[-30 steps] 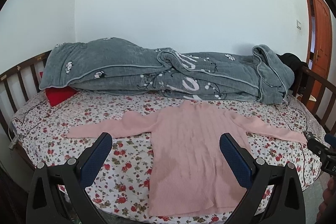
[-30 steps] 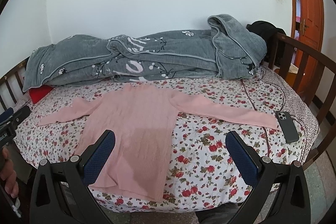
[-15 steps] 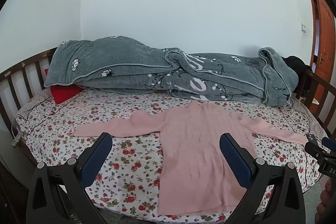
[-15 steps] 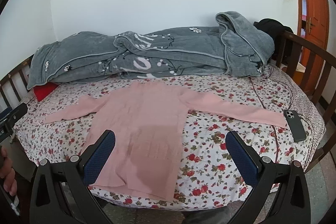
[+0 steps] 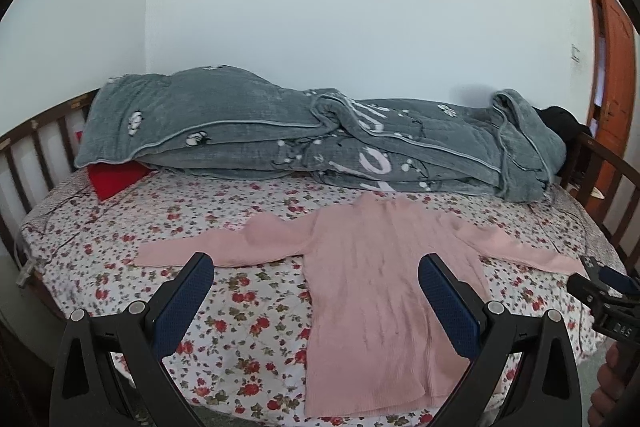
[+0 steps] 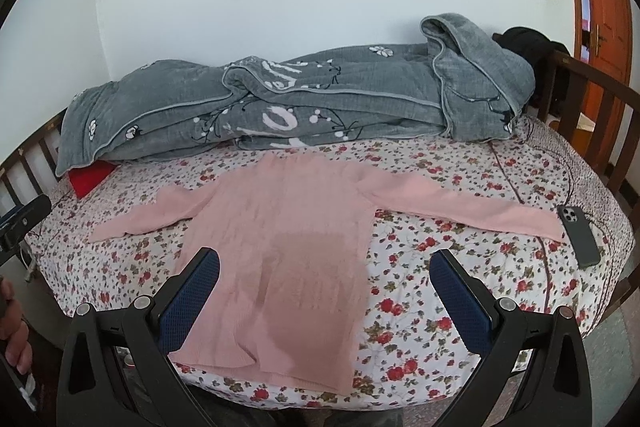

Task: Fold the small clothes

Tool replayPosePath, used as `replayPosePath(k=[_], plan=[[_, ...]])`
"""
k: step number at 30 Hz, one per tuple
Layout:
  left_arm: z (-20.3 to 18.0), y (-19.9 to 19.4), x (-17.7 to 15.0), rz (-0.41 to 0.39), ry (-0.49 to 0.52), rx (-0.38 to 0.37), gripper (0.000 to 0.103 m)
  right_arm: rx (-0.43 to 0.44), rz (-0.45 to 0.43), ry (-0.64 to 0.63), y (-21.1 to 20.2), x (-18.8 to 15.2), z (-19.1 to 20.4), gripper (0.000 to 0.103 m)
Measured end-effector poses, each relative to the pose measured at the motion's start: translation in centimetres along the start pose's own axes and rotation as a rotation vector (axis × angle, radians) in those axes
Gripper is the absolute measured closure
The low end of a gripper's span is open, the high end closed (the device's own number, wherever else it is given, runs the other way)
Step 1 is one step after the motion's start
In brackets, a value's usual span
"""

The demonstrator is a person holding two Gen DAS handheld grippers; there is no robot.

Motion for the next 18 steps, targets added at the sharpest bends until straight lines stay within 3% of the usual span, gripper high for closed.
replayPosePath(k=[18], plan=[[3.4,6.5,-3.1,0.094,-0.004,-0.01,0.0,-0.036,0.006,-0.028,4.1,-1.6,1.0,0.0]])
Point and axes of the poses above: each gripper's, at about its wrist camera, not at the fingertips, and y roughly the way its jaws point, z to its left, x to its top, the point moved 10 cm from there along y, roughly the way its jaws point, and after that the axes turned 14 degrees about -z, right-handed, at the moved point
